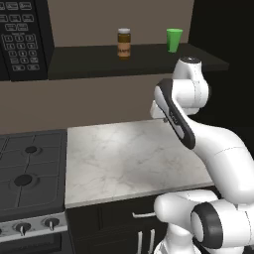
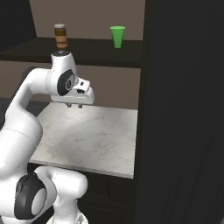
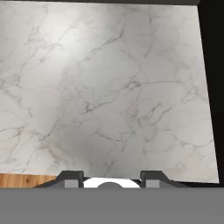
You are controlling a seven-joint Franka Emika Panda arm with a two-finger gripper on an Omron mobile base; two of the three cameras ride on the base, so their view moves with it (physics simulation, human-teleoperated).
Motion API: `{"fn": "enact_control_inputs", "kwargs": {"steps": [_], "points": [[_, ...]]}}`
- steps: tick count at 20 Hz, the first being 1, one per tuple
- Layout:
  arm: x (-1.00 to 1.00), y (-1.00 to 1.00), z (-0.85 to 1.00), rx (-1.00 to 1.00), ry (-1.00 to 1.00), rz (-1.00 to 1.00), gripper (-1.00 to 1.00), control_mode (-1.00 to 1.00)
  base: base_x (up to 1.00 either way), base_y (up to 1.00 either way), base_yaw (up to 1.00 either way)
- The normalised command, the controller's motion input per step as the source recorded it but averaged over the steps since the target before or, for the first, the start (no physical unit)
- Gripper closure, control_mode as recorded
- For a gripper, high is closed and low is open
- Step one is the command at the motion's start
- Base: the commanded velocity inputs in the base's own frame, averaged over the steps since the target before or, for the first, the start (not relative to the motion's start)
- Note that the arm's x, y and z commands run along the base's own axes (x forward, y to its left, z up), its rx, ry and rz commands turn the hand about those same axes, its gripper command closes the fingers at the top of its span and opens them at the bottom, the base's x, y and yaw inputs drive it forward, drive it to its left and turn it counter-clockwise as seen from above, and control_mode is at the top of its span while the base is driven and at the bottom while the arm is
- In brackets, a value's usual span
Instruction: Take the cinnamon bottle from the cabinet and place it on the dining table, next to the plate with the cupcake. Then take the chocolate from the dining counter and place it on the cupcake plate.
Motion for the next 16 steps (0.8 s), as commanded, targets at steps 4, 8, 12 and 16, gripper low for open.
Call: {"fn": "enact_control_inputs", "kwargs": {"steps": [4,8,12,16], "points": [[0.0,-0.03,0.0,0.0,0.0,0.0,-1.0,-1.0,0.0,0.0,0.0],[0.01,0.09,0.26,-0.16,-0.11,0.01,-1.0,-1.0,0.0,0.0,0.0],[0.0,0.27,0.43,-0.18,-0.23,0.0,-1.0,-1.0,0.0,0.0,0.0],[0.01,0.33,0.31,-0.06,-0.21,0.05,-1.0,-1.0,0.0,0.0,0.0]]}}
